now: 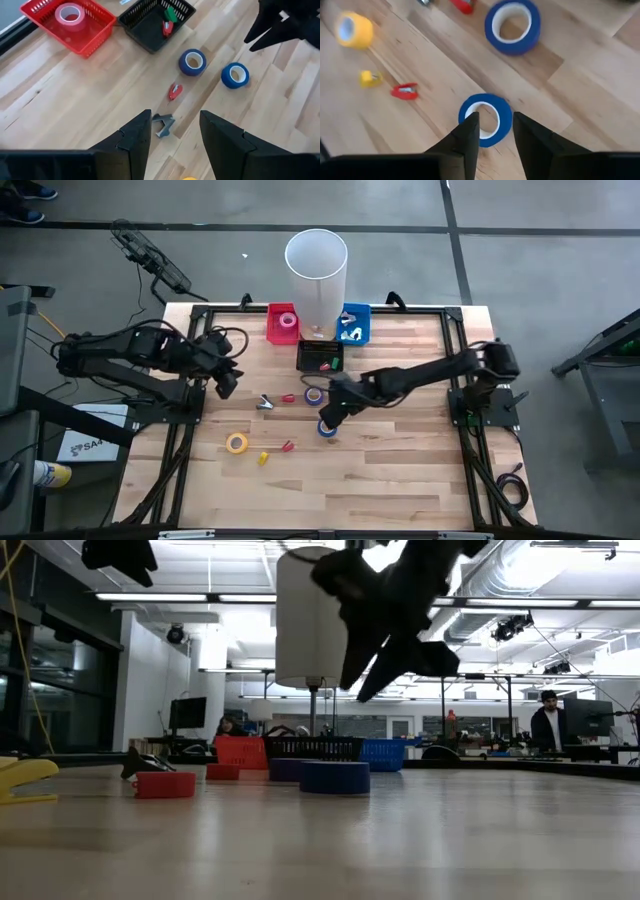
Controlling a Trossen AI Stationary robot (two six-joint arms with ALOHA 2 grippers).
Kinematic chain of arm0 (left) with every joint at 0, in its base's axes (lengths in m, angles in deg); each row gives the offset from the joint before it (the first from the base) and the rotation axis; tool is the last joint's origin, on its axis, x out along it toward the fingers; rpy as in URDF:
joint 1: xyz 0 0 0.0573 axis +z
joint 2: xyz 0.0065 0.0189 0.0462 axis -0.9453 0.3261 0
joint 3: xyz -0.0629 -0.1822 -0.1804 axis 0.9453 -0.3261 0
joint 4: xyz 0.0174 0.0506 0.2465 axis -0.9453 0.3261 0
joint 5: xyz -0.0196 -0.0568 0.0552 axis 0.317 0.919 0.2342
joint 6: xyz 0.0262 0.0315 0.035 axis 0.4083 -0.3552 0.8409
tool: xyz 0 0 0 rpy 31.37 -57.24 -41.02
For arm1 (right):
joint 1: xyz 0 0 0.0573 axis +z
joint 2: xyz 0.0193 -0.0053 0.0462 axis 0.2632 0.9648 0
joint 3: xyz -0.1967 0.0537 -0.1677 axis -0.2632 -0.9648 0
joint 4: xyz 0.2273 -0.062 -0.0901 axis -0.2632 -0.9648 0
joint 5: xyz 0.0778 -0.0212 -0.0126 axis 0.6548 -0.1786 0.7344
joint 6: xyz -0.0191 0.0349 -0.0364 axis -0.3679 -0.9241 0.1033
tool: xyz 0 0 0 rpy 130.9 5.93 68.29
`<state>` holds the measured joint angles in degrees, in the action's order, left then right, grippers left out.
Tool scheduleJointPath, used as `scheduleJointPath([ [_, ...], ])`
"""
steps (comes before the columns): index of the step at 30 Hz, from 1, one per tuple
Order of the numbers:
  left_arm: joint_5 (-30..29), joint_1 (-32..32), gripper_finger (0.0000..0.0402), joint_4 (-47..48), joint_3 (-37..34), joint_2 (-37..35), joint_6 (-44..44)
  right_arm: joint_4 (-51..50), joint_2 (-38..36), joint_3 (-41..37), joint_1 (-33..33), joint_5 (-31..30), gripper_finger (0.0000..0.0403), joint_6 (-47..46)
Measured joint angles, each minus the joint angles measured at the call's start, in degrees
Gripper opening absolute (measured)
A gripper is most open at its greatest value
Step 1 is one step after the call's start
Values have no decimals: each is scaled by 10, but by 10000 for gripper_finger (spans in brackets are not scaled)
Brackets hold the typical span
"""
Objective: Pick and place Stapler, Stapler remover, tape
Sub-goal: Put the blue tape into the red bin
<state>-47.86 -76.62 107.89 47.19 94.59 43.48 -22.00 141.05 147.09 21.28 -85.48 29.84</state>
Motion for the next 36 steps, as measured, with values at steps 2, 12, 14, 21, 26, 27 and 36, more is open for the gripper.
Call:
scheduleJointPath([
  [2,0,-2,165,3,0,0,0,-27,27,31,2,10,98,0],
  [12,3,-1,165,27,0,-1,4,-105,110,95,9,64,124,7],
  [14,5,-1,165,27,0,-3,4,-107,111,87,8,61,147,-3],
  [21,6,-1,165,28,0,-12,12,-94,111,86,7,35,219,-17],
  [26,6,-1,165,30,0,-16,15,-84,129,86,7,26,226,-31],
  [27,6,-1,165,30,0,-16,16,-84,135,86,7,28,226,-36],
  [36,6,-1,165,39,0,-28,16,-96,158,86,8,31,226,-76],
])
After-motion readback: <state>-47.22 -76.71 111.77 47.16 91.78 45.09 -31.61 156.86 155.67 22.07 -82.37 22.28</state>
